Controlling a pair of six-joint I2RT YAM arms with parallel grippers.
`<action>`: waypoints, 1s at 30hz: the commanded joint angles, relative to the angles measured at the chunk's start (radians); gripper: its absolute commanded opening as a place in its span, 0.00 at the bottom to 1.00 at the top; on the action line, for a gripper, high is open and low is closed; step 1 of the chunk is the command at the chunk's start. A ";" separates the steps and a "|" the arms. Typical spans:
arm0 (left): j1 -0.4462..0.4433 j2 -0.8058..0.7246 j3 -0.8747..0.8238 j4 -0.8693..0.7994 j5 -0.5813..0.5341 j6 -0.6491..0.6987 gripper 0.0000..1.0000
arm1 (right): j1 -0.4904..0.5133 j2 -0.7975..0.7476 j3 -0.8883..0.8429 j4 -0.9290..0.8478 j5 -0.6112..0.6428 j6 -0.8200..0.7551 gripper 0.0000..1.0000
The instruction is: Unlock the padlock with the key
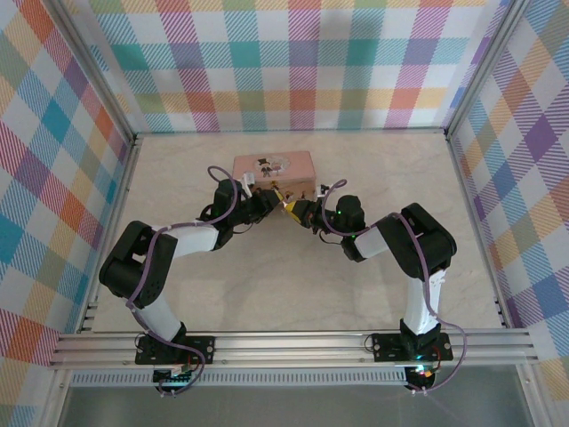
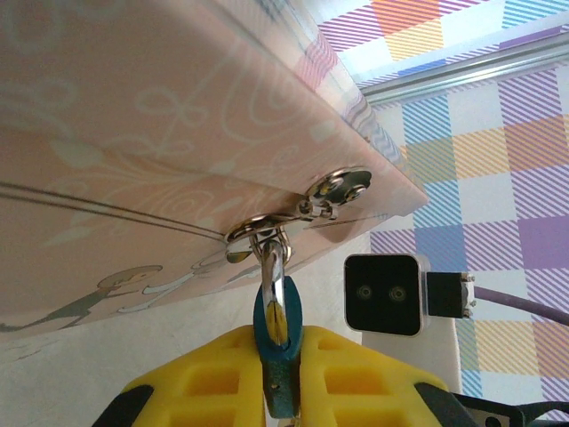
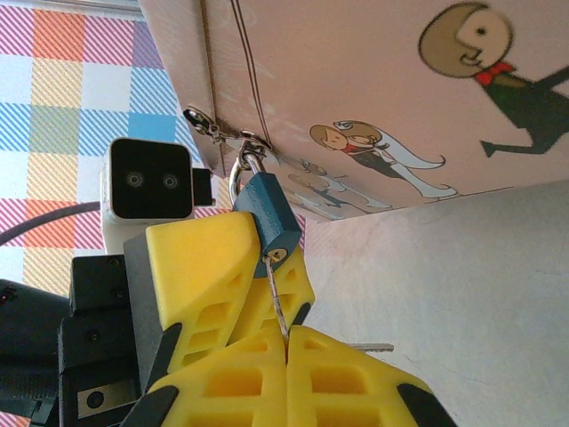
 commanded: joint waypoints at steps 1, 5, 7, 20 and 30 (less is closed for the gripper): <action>-0.005 -0.032 -0.006 0.078 0.029 -0.003 0.12 | 0.005 0.016 0.024 0.019 -0.010 0.000 0.00; -0.006 -0.033 -0.004 0.078 0.030 -0.005 0.12 | 0.005 0.025 0.029 0.031 -0.006 0.008 0.00; -0.006 -0.033 -0.006 0.078 0.030 -0.004 0.12 | 0.005 0.025 0.034 0.021 -0.005 0.004 0.00; -0.006 -0.035 -0.010 0.077 0.040 -0.001 0.12 | 0.005 0.018 0.057 0.036 -0.016 0.012 0.00; -0.006 -0.029 -0.011 0.082 0.038 -0.005 0.12 | 0.008 -0.003 0.043 0.048 -0.009 0.013 0.00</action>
